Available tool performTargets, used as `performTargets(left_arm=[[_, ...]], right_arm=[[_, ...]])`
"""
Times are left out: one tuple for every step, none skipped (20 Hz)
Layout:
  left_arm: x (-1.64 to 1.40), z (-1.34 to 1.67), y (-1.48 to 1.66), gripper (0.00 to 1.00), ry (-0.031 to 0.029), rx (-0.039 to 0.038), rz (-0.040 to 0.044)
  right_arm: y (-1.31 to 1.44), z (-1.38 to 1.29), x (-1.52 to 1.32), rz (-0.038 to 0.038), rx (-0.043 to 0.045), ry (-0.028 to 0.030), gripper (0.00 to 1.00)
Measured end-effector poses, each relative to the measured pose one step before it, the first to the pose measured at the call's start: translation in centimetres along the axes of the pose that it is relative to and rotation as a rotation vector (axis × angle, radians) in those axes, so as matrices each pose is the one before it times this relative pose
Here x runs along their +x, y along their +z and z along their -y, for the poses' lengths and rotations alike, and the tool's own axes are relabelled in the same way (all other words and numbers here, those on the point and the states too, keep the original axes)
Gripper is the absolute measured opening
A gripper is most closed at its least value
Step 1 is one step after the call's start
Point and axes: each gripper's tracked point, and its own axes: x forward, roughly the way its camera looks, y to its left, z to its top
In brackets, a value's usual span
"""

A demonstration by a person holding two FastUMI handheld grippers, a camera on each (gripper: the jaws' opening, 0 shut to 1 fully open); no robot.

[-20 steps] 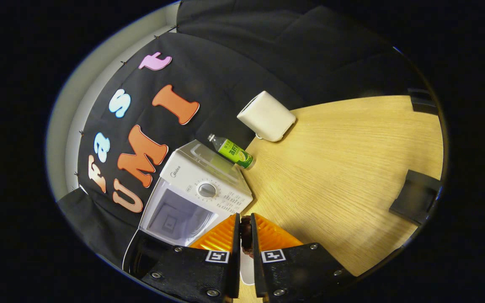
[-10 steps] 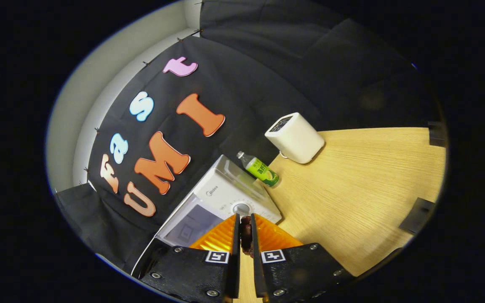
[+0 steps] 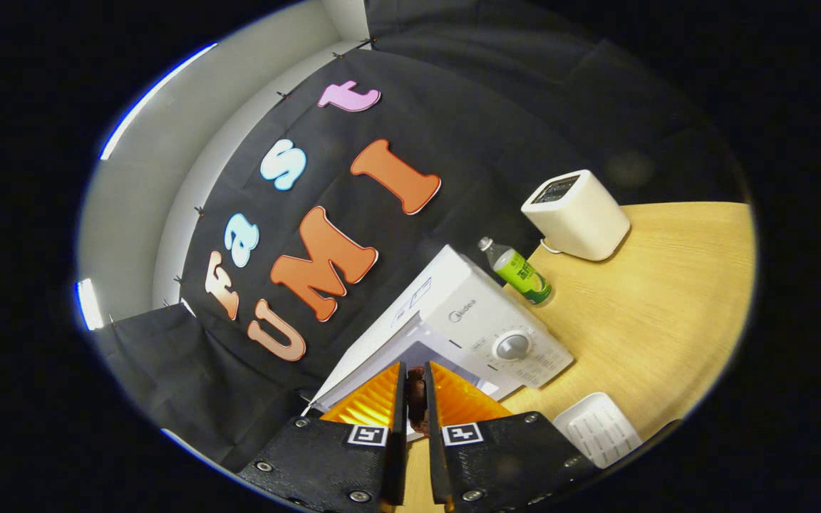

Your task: Open the microwave oven with the left hand, put the food in, and close the microwave oven.

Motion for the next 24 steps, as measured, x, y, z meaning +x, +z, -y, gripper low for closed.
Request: performTargets(left_arm=[[0.115, -0.010, -0.012, 0.95, -0.00220, 0.00229, -0.00093], [0.100, -0.136, -0.042, 0.95, -0.00242, 0.00004, -0.00026], [0.128, -0.094, -0.005, 0.95, -0.00085, -0.00053, -0.00041], [0.170, -0.275, 0.015, 0.94, 0.00120, -0.00071, 0.00126], [0.061, -0.158, -0.016, 0.94, 0.00122, -0.00098, 0.00300], [0.117, -0.108, 0.084, 0.94, 0.00153, -0.00118, 0.00214], [0.183, -0.242, 0.019, 0.94, 0.00057, -0.00069, 0.00047], [0.203, -0.139, -0.091, 0.94, 0.00103, -0.00039, -0.00211], [0.234, -0.192, -0.112, 0.94, 0.00037, -0.00068, -0.00255], [0.208, -0.092, -0.046, 0.94, -0.00026, -0.00127, -0.00276], [0.096, -0.198, -0.123, 0.94, -0.00030, -0.00058, -0.00353], [0.187, -0.180, -0.080, 0.94, 0.00186, 0.00125, -0.00143], [0.275, -0.272, -0.204, 0.94, 0.00355, 0.00227, -0.00253], [0.175, -0.231, -0.028, 0.94, 0.00363, 0.00158, -0.00215], [0.163, -0.282, -0.099, 0.94, 0.00337, 0.00067, -0.00207], [0.179, -0.255, -0.125, 0.94, 0.00357, -0.00092, -0.00326], [0.263, -0.169, -0.138, 0.94, 0.00304, -0.00195, -0.00284], [0.229, -0.202, -0.055, 0.94, 0.00176, -0.00348, -0.00158], [0.174, -0.252, -0.096, 0.95, 0.00148, -0.00382, -0.00044], [0.152, -0.196, -0.020, 0.94, 0.00223, -0.00233, -0.00031], [0.182, -0.250, -0.150, 0.95, 0.00316, -0.00241, -0.00136], [0.068, -0.248, -0.009, 0.95, 0.00261, -0.00321, -0.00069], [0.004, -0.159, -0.117, 0.94, 0.00246, -0.00301, -0.00042], [0.107, -0.152, -0.046, 0.95, 0.00354, -0.00172, -0.00099]], right_arm=[[-0.552, -0.952, 0.743, -0.00450, 0.00559, 0.01100, 0.13], [-0.569, -0.833, 0.766, -0.00214, 0.00501, 0.01181, 0.13], [-0.580, -0.677, 0.742, 0.00019, 0.00132, 0.00882, 0.13], [-0.538, -0.559, 0.759, 0.00076, 0.00056, 0.00369, 0.13], [-0.598, -0.460, 0.782, 0.00200, -0.00148, 0.00291, 0.13], [-0.592, -0.466, 0.765, 0.00031, 0.00201, 0.00142, 0.13], [-0.566, -0.493, 0.736, -0.00053, 0.00776, 0.00261, 0.13], [-0.699, -0.459, 0.733, -0.00399, 0.01046, 0.00356, 0.13], [-0.830, -0.444, 0.540, -0.00571, 0.00918, 0.00482, 0.13], [-0.822, -0.291, 0.620, -0.00556, 0.00594, 0.00345, 0.13], [-0.733, -0.123, 0.336, -0.00528, 0.00442, -0.00004, 0.13], [-0.840, -0.049, 0.630, -0.00425, -0.00119, -0.00391, 0.13], [-0.720, -0.061, 0.444, 0.00000, 0.00213, -0.00549, 0.13], [-0.665, 0.069, 0.627, 0.00249, 0.00427, -0.00371, 0.13], [-0.646, 0.204, 0.523, 0.00125, 0.00384, -0.00617, 0.13], [-0.709, 0.227, 0.801, 0.00107, 0.00437, -0.00634, 0.13], [-0.711, 0.151, 0.552, 0.00064, 0.00558, -0.01126, 0.13], [-0.630, 0.280, 0.887, 0.00554, 0.00643, -0.00800, 0.13], [-0.532, 0.337, 0.764, 0.00523, 0.00291, -0.00770, 0.13], [-0.457, 0.196, 0.947, 0.00818, 0.00107, -0.00532, 0.13], [-0.396, 0.443, 0.939, 0.00953, -0.00792, -0.00983, 0.13], [-0.303, 0.583, 1.042, 0.00327, -0.01074, -0.01474, 0.13], [-0.434, 0.612, 0.907, 0.00229, -0.01250, -0.01923, 0.13], [-0.083, 0.832, 0.899, 0.00866, -0.00535, -0.02354, 0.13]])
